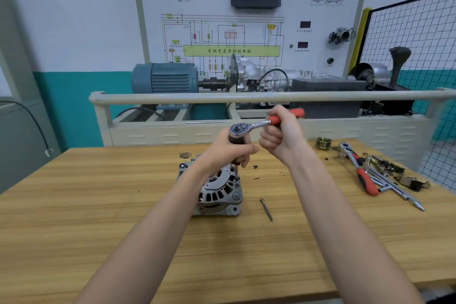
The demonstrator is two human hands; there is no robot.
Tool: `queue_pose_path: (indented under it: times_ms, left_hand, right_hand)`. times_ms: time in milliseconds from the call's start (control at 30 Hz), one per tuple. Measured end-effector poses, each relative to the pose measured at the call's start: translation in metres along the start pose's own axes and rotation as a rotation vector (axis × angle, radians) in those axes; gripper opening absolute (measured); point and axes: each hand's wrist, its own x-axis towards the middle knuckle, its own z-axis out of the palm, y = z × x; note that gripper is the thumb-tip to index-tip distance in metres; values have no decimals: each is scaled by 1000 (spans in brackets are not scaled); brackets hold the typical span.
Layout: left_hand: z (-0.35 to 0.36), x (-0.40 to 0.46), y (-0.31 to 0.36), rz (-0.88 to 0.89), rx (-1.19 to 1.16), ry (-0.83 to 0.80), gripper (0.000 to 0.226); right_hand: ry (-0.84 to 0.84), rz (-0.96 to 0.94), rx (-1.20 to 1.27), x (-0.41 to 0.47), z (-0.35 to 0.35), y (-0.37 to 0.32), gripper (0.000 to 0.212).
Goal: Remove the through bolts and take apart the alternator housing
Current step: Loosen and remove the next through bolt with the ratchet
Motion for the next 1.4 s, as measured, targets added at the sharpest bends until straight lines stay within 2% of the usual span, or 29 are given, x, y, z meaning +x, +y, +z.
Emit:
queue_pose_path:
  times_ms: [67, 133, 200, 333, 400, 467, 567, 633, 767, 833, 900, 967, 1100, 1167, 1233, 1300, 1400]
  left_hand:
    - [2, 3, 1, -25, -11, -6, 44]
    - [10, 6, -2, -53, -52, 97, 47]
    - [18, 8, -6, -61, -40, 249, 44]
    - [36, 7, -8, -17, -45, 544, 39]
    - [44, 7, -7, -1, -87, 695, 40]
    - [49, 7, -7, 9, -104, 767, 41]
    - [45, 3, -5, -22, -98, 694, 40]
    - [35, -1, -3, -45, -24, 524, 36]
    - [10, -4, 7, -63, 109, 117, 32]
    - [9, -2, 9, -71, 58, 55, 34]
    - [13, 1, 8, -70, -32, 109, 41]
    - [17, 4, 3, -64, -82, 206, 44]
    - [28, 8, -4, -38, -59, 465, 41]
    - [37, 9, -4, -22, -54, 626, 43]
    - [43, 10, -5, 5, -76, 715, 45]
    - [43, 10, -5, 3, -100, 701, 45]
    - [34, 3, -1, -35, -22, 514, 36]
  right_hand:
    - [-109, 93, -60, 11, 1, -10, 58]
    - [-132, 107, -57, 16, 3, -12, 60]
    - [-36, 47, 13, 14, 5, -5, 56]
    - [252, -231, 162, -11, 6, 26, 37]
    - [319, -377, 223, -26, 10, 43, 39]
    - [336, -468, 277, -37, 14, 54, 38]
    - [300, -441, 267, -36, 12, 53, 42]
    - [238, -347, 229, -26, 6, 41, 51]
    - [-58, -21, 34, 4, -1, 4, 57]
    - [-178, 78, -27, 16, -2, -6, 60]
    - [-186, 99, -22, 20, 2, -9, 60]
    - [-76, 33, 28, 15, 7, -3, 55]
    - [255, -284, 177, -16, 9, 31, 37]
    - [321, -431, 224, -34, 13, 49, 32]
    - [332, -498, 261, -43, 17, 60, 29]
    - [326, -475, 266, -42, 16, 57, 31]
    - [248, -312, 225, -26, 6, 35, 40]
